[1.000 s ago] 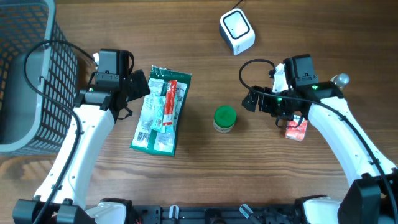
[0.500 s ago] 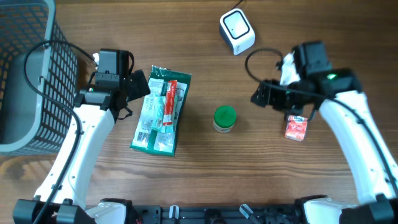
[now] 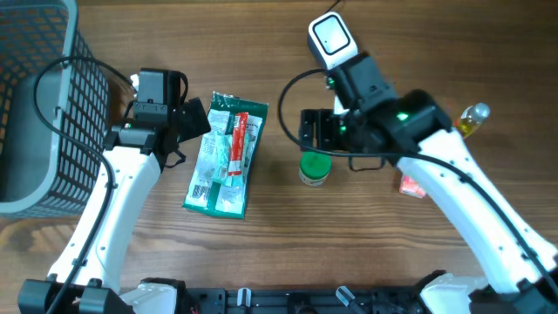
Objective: Scan the item barcode
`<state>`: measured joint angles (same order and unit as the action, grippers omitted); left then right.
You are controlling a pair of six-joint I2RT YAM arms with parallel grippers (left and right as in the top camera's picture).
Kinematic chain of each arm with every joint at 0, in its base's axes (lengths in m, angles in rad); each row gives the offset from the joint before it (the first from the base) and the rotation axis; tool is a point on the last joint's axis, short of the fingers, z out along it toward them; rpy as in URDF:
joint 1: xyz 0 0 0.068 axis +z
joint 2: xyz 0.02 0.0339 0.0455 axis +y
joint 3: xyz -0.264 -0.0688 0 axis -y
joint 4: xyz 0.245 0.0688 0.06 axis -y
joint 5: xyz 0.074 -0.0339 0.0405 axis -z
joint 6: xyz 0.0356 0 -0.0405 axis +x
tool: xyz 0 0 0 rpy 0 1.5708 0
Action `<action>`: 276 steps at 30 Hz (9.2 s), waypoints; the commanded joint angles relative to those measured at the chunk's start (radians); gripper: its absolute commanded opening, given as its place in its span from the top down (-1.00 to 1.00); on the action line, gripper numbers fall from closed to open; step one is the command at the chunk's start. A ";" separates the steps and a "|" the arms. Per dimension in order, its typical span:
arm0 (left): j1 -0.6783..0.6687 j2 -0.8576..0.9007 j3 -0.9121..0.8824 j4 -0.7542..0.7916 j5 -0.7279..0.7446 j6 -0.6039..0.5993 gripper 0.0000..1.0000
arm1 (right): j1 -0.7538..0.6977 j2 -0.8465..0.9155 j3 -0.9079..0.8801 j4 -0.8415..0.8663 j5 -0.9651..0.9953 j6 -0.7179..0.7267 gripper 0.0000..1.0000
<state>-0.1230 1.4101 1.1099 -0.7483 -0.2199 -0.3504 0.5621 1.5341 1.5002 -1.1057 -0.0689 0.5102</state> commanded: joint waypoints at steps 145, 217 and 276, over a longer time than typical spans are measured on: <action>0.003 0.002 0.006 0.002 -0.013 0.002 -1.00 | -0.014 0.439 -0.171 0.178 0.070 0.172 -0.55; 0.003 0.002 0.006 0.002 -0.013 0.002 -1.00 | -0.252 0.180 -0.160 -0.151 -0.829 0.044 0.87; 0.003 0.002 0.006 0.002 -0.013 0.002 -1.00 | -0.252 0.180 -0.160 -0.050 -0.420 0.121 0.91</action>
<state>-0.1230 1.4097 1.1099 -0.7483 -0.2199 -0.3504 0.3077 1.7279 1.3319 -1.1587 -0.4919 0.6247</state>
